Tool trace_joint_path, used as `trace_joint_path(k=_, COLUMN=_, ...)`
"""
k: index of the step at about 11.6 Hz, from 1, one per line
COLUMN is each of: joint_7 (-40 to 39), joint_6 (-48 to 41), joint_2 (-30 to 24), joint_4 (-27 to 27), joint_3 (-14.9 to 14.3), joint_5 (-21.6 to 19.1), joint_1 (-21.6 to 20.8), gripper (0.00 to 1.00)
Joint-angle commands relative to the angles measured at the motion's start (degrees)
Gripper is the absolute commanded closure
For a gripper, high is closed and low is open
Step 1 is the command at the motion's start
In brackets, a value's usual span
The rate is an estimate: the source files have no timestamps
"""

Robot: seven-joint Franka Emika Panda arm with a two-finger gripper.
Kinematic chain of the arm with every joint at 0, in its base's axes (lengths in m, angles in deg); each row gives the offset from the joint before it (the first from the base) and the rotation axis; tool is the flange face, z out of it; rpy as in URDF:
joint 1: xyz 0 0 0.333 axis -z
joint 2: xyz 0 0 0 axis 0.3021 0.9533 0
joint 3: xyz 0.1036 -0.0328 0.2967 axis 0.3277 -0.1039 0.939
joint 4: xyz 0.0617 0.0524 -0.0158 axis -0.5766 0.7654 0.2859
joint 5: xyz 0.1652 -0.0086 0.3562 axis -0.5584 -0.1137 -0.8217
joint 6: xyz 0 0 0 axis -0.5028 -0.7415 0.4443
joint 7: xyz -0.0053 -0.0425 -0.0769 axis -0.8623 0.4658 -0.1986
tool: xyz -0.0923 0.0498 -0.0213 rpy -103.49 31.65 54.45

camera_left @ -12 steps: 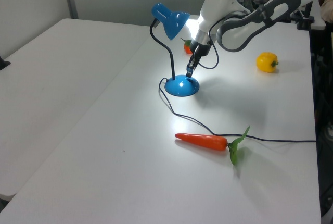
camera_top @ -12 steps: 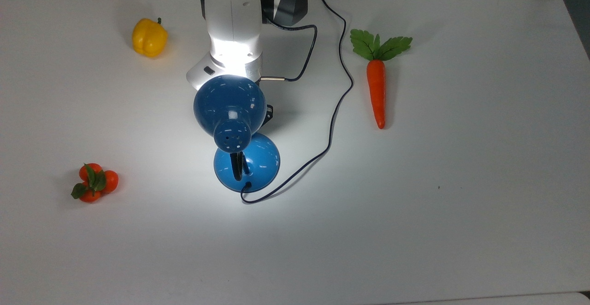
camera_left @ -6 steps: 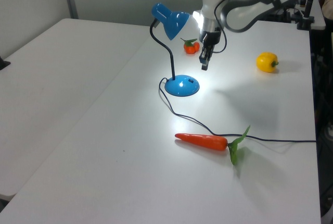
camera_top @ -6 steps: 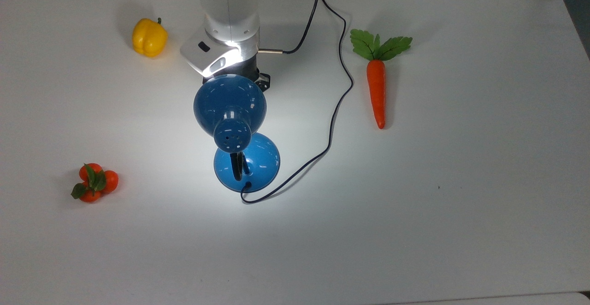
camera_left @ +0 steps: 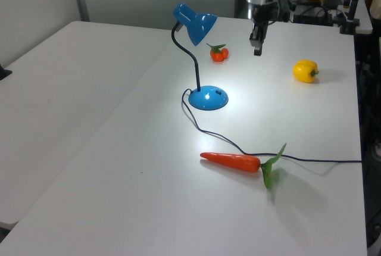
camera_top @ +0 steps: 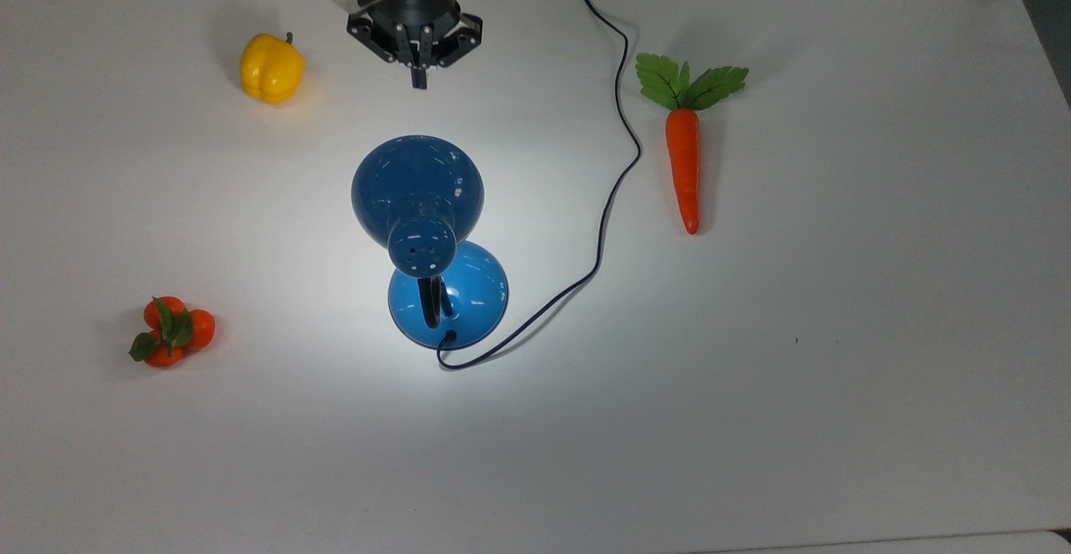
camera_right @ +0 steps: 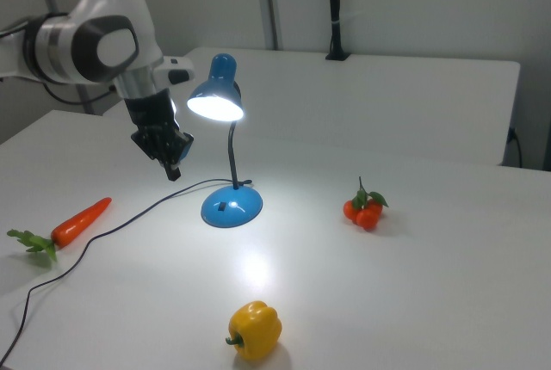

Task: Turn on desk lamp

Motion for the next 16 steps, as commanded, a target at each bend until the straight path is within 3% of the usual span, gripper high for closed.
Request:
trace_joint_path(k=1, joint_7=-3.0, joint_6=-9.2, joint_2=-0.9, joint_4=-6.5, joint_3=-0.1, joint_5=-0.3, joint_1=0.4, gripper=1.00)
trace_joint_path(k=4, joint_7=-3.0, joint_6=-11.9, joint_2=-3.0, joint_4=-9.2, joint_3=-0.5, joint_5=-0.7, joint_1=0.5, gripper=0.99)
trace_joint_path(k=5, joint_7=-3.0, joint_6=-12.4, joint_2=-4.0, joint_4=-9.2, joint_3=-0.6, joint_5=-0.6, joint_1=0.7, gripper=0.86)
trace_joint_path(k=7, joint_7=-3.1, joint_6=-13.9, joint_2=-4.4, joint_4=-9.2, joint_3=-0.6, joint_5=-0.6, joint_1=2.0, gripper=0.48)
trace_joint_path(k=8, joint_7=-3.2, joint_6=-14.1, joint_2=-4.5, joint_4=-9.2, joint_3=-0.6, joint_5=-0.6, joint_1=2.0, gripper=0.35)
trace_joint_path(k=9, joint_7=-3.9, joint_6=-14.9, joint_2=-4.5, joint_4=-9.2, joint_3=-0.5, joint_5=-0.3, joint_1=2.0, gripper=0.02)
trace_joint_path(k=16, joint_7=-3.7, joint_6=-15.5, joint_2=-5.1, joint_4=-9.1, joint_3=-0.5, joint_5=0.1, joint_1=2.0, gripper=0.00)
